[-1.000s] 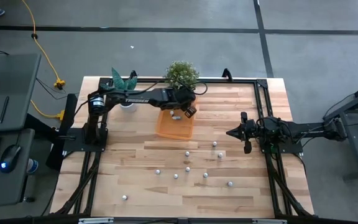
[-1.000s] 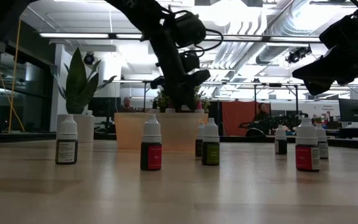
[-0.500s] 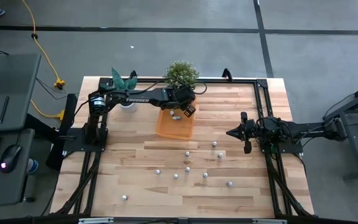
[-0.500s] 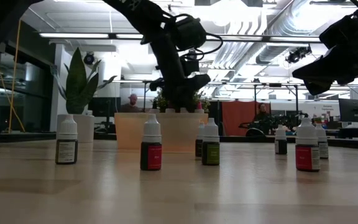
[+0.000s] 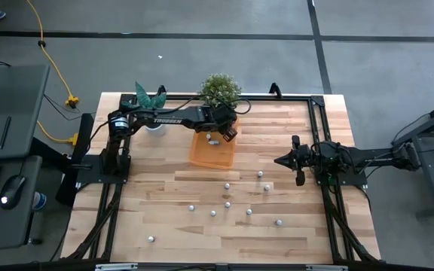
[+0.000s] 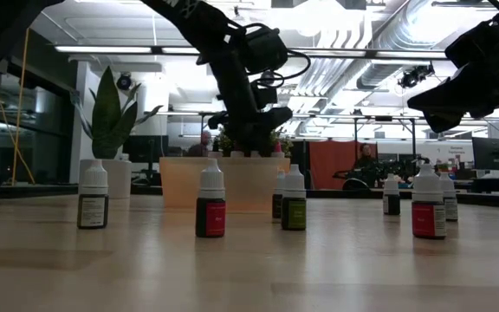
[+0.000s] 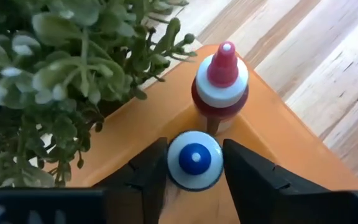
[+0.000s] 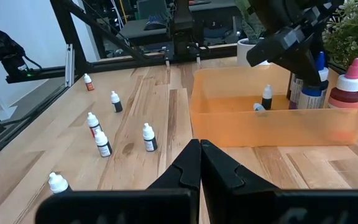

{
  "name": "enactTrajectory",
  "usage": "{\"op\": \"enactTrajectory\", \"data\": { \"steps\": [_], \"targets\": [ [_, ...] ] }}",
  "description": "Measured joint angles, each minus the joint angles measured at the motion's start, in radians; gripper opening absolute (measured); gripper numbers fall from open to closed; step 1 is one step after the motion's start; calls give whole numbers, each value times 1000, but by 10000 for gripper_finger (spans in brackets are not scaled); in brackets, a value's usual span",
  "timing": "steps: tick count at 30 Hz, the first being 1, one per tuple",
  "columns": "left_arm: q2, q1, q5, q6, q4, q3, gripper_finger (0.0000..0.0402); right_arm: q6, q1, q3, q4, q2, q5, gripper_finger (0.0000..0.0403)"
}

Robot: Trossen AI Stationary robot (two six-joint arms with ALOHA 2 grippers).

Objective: Pick & Place food coloring
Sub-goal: Put the large blue food coloring bottle into the orange bin, then put the small orange food coloring bottle into the orange bin

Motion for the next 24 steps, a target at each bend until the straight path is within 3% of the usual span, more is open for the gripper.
{"op": "enactTrajectory", "data": {
  "steps": [15, 24],
  "targets": [
    [0, 0, -78, 79, 7, 0, 193, 0, 0, 0, 0, 0, 0, 0],
    [-3, 0, -20, 95, 34, -1, 233, 0, 0, 0, 0, 0, 0, 0]
  ]
}}
